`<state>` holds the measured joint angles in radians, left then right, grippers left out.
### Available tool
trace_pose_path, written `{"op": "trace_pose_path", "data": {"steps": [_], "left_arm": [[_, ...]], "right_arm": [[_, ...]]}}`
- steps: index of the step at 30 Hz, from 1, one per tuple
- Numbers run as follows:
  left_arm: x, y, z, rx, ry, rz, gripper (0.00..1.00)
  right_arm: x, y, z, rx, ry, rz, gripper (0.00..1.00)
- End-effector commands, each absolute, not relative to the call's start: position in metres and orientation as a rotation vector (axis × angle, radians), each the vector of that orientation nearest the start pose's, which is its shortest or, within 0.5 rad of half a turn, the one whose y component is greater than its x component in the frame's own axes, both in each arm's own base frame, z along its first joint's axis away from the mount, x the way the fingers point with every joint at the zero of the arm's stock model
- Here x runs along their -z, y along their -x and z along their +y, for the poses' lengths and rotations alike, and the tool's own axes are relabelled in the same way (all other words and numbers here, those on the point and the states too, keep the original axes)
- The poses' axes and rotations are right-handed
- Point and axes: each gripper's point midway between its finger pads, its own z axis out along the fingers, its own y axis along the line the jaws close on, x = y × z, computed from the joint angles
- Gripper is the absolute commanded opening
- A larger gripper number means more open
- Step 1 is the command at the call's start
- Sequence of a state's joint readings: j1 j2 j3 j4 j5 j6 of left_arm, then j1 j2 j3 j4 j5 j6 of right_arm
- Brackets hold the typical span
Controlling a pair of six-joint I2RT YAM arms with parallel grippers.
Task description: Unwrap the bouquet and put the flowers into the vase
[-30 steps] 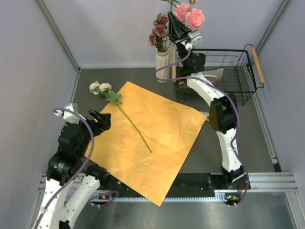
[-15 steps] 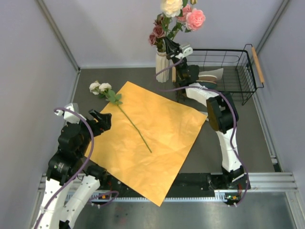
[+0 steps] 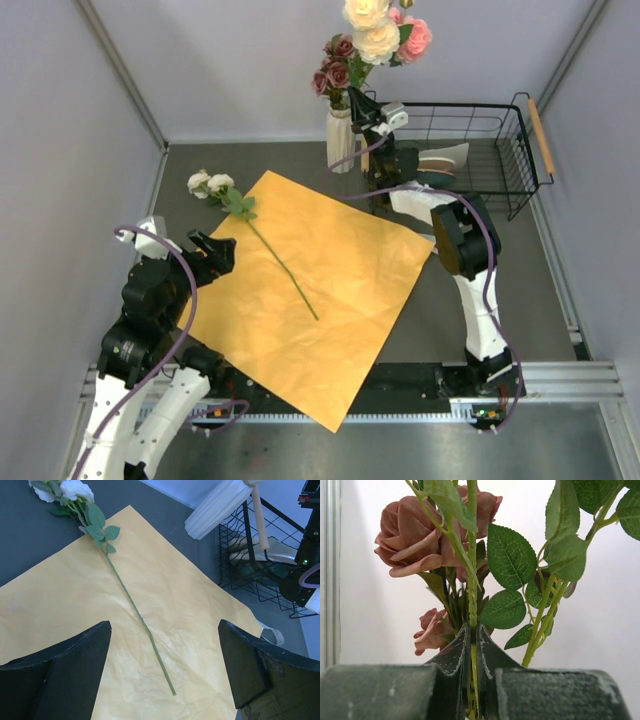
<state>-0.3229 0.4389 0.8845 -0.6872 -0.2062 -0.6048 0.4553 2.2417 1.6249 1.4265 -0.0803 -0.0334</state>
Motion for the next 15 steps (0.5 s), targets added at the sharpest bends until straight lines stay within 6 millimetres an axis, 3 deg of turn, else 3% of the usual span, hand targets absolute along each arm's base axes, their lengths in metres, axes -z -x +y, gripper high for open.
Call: {"op": "trace_pose_path", "data": {"steps": [1,6,9,15], "left_arm": [[-0.306,-0.206,-0.060,0.521,0.395,1.737,0.94],[-0.309,-0.203,-0.059,0.526,0.394,1.729,0.94],[-0.310,-0.203,-0.059,0.525,0.396,1.725,0.93],[-0.310,-0.204,-0.060,0.532,0.397,1.728,0.93]], "right_arm": [[-0.340,-0.568,0.282,-0.436,0.244,0.809,0.00],[-0.350,-0.589,0.276,-0.405,0.230,0.835,0.00],[-0.352,-0.601,0.283,-0.397,0.248,0.851,0.00],[-0.344,-0.620,0.285,-0.375,0.241,0.884,0.00]]}}
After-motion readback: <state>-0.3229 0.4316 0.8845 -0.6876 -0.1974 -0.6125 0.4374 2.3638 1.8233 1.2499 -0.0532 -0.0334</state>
